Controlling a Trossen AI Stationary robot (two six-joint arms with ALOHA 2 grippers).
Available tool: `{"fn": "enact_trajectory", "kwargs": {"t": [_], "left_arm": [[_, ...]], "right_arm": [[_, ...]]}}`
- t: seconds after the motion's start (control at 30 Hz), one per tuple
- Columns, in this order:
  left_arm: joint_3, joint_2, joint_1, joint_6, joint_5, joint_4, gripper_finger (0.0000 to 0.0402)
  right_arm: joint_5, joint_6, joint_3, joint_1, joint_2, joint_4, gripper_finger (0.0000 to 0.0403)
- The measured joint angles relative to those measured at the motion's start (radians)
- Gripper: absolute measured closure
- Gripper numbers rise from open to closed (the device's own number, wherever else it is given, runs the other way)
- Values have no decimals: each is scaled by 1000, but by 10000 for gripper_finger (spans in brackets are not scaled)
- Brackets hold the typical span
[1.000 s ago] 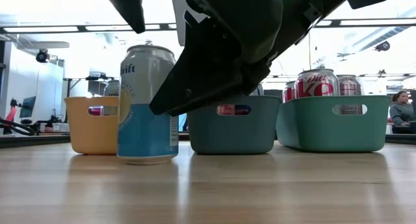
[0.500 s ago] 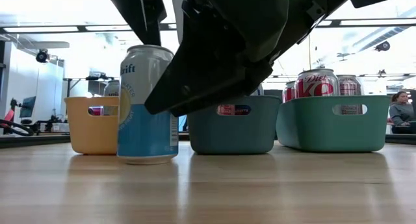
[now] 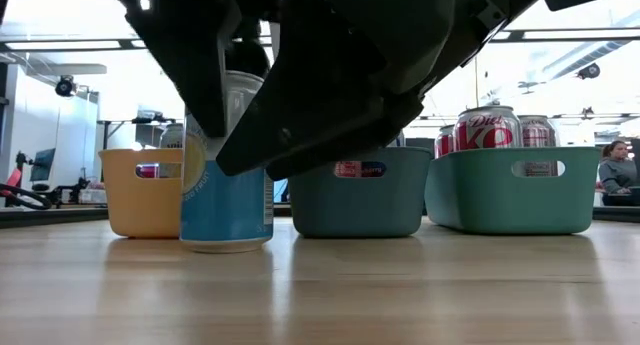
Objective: Sort soda cans
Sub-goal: Put the blue-white soda can into the yellow bin
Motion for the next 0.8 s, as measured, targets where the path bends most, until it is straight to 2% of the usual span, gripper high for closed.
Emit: {"fn": "enact_trajectory", "kwargs": {"t": [0.13,0.5,0.67,0.8], "left_arm": [[1,22,0,0,7,6,36],[2,17,0,6,18,9,109],[3,-4,0,-1,18,-22,115],[17,-71,-3,-48,18,-103,115]], "right_arm": [[0,4,0,1,0,-1,49],[0,-1,0,8,0,-2,50],[-1,-15,0,24,-3,-8,50],[-1,-17,-1,38,-23,-48,49]]}}
